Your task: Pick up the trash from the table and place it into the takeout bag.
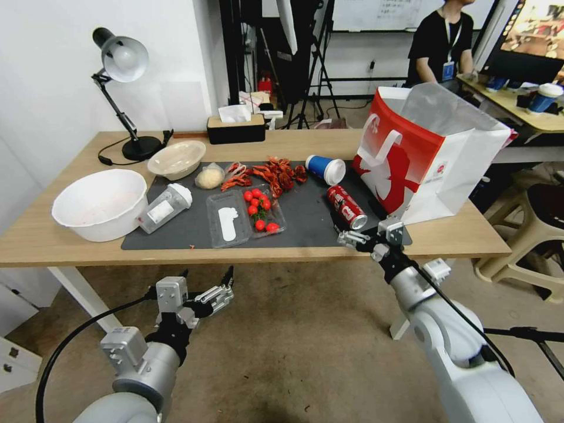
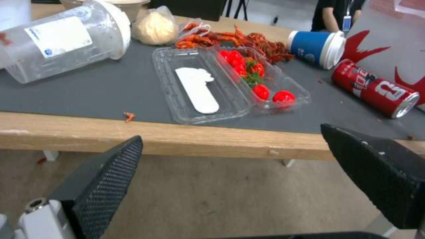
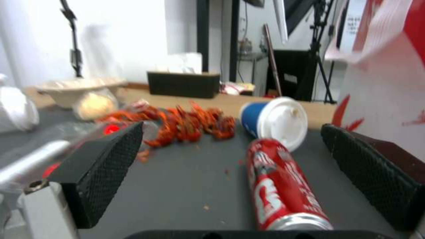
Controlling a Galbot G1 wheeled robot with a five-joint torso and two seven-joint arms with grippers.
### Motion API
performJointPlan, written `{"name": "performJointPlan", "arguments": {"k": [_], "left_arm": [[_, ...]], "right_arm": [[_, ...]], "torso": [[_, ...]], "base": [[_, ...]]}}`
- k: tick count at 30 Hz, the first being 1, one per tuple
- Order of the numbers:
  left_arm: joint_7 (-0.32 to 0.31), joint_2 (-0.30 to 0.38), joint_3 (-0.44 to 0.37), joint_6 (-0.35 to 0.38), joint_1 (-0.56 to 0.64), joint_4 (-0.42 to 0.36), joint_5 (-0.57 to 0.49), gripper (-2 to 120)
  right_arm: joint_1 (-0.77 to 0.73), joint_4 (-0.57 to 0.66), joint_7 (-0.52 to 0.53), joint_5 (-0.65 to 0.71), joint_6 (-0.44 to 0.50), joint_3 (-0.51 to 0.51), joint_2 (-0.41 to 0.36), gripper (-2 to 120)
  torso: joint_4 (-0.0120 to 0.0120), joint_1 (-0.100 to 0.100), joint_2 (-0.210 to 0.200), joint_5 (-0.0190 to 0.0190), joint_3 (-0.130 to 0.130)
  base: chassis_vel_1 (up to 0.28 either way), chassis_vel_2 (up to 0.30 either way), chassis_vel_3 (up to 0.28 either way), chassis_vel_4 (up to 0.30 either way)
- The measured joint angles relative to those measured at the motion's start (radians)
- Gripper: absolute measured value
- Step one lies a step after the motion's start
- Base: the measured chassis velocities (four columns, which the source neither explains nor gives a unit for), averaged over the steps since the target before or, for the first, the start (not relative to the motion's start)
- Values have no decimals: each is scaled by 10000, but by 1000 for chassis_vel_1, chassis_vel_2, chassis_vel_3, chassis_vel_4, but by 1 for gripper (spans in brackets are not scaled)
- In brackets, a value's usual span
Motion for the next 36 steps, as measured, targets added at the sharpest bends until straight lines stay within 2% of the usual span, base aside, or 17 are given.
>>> {"name": "performJointPlan", "arguments": {"k": [4, 12, 15, 24, 27, 28, 31, 35, 36], "left_arm": [[-22, -11, -14, -25, 18, 51, -4, 100], [10, -33, -21, -100, 38, 77, 109, 100], [11, -33, -36, -121, 33, 101, 115, 100], [4, -17, -37, -143, 7, 152, 115, 100], [-1, -5, -39, -163, -4, 206, 113, 100], [-1, -5, -39, -163, -4, 206, 113, 100], [-1, -4, -28, -174, -20, 245, 110, 100], [-2, -3, -12, -180, -27, 263, 109, 100], [-3, -3, -7, -184, -30, 274, 108, 100]], "right_arm": [[955, -1114, 261, 118, -291, -301, -84, 100], [1527, -1977, 900, -51, -1053, -586, 29, 100], [1584, -2013, 1193, -57, -1481, -637, 140, 100], [1632, -2042, 1481, 24, -1948, -675, 223, 97], [1629, -2043, 1544, 135, -2013, -632, 206, 84], [1629, -2043, 1544, 135, -2013, -632, 206, 84], [1616, -2078, 1545, 176, -2009, -609, 196, 69], [1640, -2112, 1545, 183, -2004, -609, 192, 61], [1674, -2133, 1539, 184, -2010, -610, 183, 54]], "torso": [[1, 0, 0, 1, -1], [0, -1, -1, 3, -1], [0, -3, 0, 1, -2], [0, -3, -1, 1, -2], [0, -2, 0, 1, -2], [0, -2, 0, 1, -2], [0, -3, -1, 1, -2], [-1, -3, 0, 2, -2], [0, -2, 0, 0, -2]], "base": [[0, 0, 0, 0], [0, 0, 0, 0], [0, 0, 0, 0], [0, 0, 0, 0], [0, 0, 0, 0], [0, 0, 0, 0], [0, 0, 0, 0], [0, 0, 0, 0], [0, 0, 0, 0]]}}
